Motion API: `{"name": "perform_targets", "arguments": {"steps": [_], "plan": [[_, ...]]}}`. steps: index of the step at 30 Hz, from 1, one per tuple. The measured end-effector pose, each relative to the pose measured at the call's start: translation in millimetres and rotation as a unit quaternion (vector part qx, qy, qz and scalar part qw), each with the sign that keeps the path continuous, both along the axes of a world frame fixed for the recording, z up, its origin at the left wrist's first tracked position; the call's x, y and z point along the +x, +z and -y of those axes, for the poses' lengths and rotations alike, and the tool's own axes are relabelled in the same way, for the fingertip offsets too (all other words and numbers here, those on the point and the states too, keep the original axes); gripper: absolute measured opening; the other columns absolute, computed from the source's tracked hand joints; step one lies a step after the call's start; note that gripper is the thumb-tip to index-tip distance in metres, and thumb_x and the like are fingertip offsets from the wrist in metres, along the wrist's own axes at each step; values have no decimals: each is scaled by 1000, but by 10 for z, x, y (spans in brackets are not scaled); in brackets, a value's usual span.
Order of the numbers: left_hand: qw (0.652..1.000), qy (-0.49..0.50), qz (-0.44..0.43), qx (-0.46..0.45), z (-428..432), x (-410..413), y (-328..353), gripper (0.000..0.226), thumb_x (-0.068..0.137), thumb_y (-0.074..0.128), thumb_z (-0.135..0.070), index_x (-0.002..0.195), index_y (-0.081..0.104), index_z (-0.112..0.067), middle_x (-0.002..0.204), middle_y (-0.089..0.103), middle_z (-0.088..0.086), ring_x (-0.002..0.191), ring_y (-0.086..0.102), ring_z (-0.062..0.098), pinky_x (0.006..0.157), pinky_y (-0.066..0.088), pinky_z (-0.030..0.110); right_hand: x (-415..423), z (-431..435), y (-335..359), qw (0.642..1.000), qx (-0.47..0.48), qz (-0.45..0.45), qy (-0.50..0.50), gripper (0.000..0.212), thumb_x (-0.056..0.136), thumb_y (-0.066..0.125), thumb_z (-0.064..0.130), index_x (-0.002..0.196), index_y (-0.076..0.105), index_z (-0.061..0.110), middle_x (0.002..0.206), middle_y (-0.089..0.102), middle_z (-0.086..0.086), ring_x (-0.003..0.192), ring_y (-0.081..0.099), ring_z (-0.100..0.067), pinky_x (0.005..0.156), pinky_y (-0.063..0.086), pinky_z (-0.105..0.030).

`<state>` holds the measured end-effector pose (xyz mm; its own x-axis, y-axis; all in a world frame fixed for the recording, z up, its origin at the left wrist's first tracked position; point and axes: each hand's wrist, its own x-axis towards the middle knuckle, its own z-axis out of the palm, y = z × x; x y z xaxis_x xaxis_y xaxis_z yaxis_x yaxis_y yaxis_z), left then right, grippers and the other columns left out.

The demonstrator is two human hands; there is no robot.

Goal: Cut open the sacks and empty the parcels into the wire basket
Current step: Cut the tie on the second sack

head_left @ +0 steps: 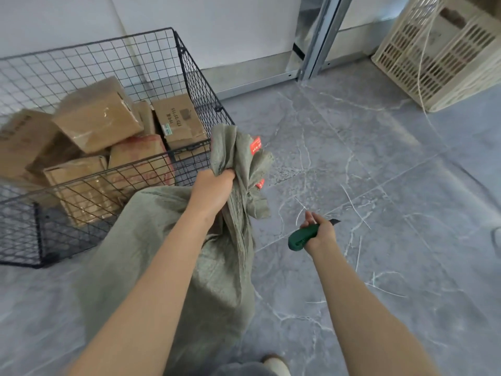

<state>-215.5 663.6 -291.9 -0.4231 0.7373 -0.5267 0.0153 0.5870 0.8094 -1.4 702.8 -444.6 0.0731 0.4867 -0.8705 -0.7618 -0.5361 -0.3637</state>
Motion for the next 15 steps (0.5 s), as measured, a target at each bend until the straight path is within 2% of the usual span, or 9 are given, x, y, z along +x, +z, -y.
{"name": "perform_targets", "arguments": {"steps": [2,6,8,10,12,15], "plan": [[1000,6,0,17,72,-77,73,20,93,51,-23,73,49,-22,86,55,6,72,51,18,60,37,27,-81,16,152,999,38,-33,-1,11,97,51,12,88,57,9,54,61,0,32,45,-9,36,41,-15],[998,27,11,59,254,-335,279,14,95,50,-22,82,57,-21,79,58,-1,72,53,13,61,38,23,-339,116,585,980,155,-113,53,3,88,58,7,89,57,10,57,58,-1,35,42,-6,36,38,-15],[996,42,22,79,363,-492,410,9,95,51,-21,96,60,-19,84,60,-3,76,56,11,61,41,22,-518,181,813,956,222,-156,111,29,65,77,7,87,58,11,58,58,-1,35,41,-5,34,37,-15],[993,57,30,99,472,-648,529,11,95,52,-20,102,60,-19,86,62,-4,80,58,11,66,45,24,-707,232,1029,931,271,-180,165,43,50,86,8,85,60,10,60,59,-2,35,41,-5,34,36,-15],[990,71,39,115,600,-798,645,13,94,52,-20,103,62,-20,89,64,-3,85,60,14,76,49,28,-922,299,1229,914,299,-171,215,35,58,82,9,85,59,10,60,59,-2,34,39,-4,33,35,-15],[984,91,67,141,780,-1016,796,13,94,52,-17,90,64,-22,92,68,1,89,64,19,82,52,31,-1266,431,1539,890,328,-134,286,5,82,58,14,85,59,10,61,60,-2,33,37,-3,32,34,-14]]}}
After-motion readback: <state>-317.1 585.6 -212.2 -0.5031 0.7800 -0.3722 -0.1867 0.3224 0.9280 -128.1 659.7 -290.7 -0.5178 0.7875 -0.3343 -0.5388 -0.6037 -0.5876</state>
